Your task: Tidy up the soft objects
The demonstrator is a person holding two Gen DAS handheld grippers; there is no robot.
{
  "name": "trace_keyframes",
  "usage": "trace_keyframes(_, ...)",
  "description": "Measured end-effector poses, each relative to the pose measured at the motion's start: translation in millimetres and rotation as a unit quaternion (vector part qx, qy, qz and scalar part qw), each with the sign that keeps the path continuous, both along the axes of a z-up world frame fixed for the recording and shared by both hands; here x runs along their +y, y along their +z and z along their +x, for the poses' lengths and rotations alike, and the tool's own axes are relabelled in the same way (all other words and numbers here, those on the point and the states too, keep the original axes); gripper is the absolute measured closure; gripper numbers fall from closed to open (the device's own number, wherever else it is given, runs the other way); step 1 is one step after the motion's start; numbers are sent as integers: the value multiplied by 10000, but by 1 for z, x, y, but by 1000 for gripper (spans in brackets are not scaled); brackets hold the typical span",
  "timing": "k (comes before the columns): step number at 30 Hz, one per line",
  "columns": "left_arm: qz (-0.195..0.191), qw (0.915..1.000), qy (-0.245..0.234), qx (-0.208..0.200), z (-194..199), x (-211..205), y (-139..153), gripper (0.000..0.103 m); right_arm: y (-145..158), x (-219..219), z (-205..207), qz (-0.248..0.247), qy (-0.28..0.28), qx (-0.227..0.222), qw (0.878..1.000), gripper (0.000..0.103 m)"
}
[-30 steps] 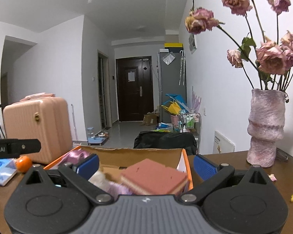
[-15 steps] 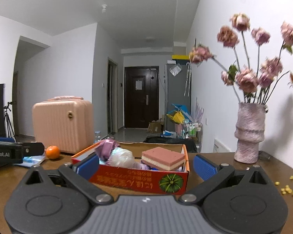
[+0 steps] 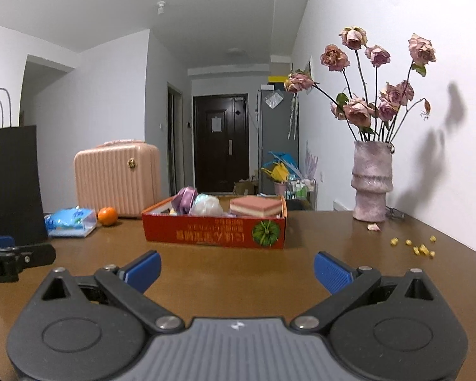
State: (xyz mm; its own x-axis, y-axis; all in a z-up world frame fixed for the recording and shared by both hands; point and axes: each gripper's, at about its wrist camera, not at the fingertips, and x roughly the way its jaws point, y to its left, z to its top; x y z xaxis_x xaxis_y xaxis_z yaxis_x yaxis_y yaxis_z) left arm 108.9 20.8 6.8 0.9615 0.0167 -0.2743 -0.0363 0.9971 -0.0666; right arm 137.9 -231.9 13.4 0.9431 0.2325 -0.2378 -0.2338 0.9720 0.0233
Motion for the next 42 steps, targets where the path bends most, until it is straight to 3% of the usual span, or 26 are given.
trace_keyframes(11,-23,10000,-73,-11,-14,-3,0,0,-3,0,-34,-10,28,-39,10000,0)
trace_keyframes(42,7,9999,-55,-120,-19,-3,4,0,4,0,-42,-23,48,-199,9998,0)
